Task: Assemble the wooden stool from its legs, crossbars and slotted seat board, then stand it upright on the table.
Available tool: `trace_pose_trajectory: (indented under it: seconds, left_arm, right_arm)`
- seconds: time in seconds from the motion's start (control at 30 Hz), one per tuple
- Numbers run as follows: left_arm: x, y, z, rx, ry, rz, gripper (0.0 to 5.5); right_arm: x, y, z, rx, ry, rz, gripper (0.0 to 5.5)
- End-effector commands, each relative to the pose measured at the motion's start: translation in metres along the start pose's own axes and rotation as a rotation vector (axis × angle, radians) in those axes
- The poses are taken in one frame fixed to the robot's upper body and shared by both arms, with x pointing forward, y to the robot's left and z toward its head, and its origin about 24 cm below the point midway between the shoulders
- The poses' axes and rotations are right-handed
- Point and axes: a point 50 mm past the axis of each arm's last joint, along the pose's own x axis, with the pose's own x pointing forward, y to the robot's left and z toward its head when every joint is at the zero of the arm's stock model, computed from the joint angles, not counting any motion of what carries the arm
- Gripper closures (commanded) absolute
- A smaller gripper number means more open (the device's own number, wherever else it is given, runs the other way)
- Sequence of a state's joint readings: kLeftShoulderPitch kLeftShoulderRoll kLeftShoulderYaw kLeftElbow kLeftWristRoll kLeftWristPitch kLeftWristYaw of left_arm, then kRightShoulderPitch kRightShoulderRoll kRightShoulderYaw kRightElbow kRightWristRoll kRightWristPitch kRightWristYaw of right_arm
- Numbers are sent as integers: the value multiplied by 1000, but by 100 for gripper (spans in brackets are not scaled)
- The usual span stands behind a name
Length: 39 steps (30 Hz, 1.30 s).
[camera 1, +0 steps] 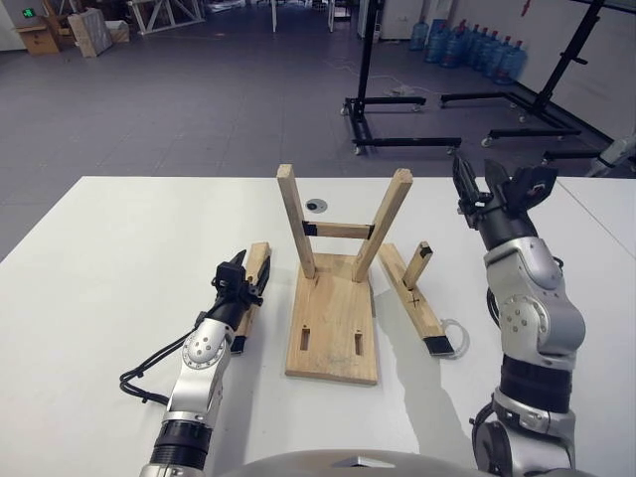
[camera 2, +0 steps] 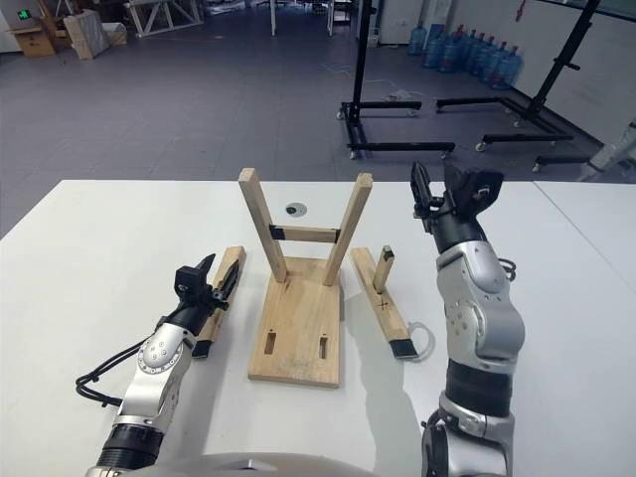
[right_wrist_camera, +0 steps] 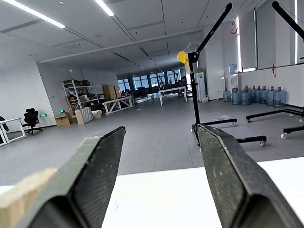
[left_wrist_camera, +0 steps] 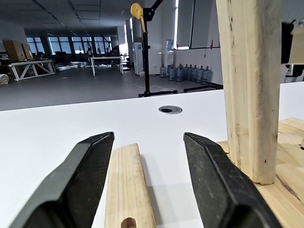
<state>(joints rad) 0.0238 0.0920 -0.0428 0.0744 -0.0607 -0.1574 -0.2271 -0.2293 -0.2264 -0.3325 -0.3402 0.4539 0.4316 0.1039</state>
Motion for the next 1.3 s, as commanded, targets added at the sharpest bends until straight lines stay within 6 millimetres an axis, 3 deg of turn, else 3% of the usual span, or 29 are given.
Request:
trace_pose_trajectory:
  seconds: [0.03,0.13,0.23,0.37,0.57,0.77,1.2,1.3]
  left_arm:
    - [-9,-1,0,-3,22,8,282]
    - [-16,-6,-3,-13,42,13,282]
    - [-20,-11,-5,-34,50,8,282]
    - [-21,-15,-4,-44,51,-10,282]
    - [-17,-13,-4,-34,57,-21,282]
    - [-16,-14,-3,-32,60,-44,282]
    - [-15,-16,-3,-78,67,-83,282]
    - [-14,-15,2,-104,41,-94,282]
  right_arm:
    - [-43,-24,-25,80,132,-108,256]
    - [-80,-30,-49,44,321,-60,205]
    - [-96,-22,-65,-17,500,43,155]
    - [-97,-19,-74,-104,621,110,105]
    - [-98,-4,-94,-201,776,166,105]
    - [-105,-5,-107,-275,874,162,105]
    - [-113,-10,-115,-219,941,138,326]
    - [-97,-13,-106,-175,816,98,346]
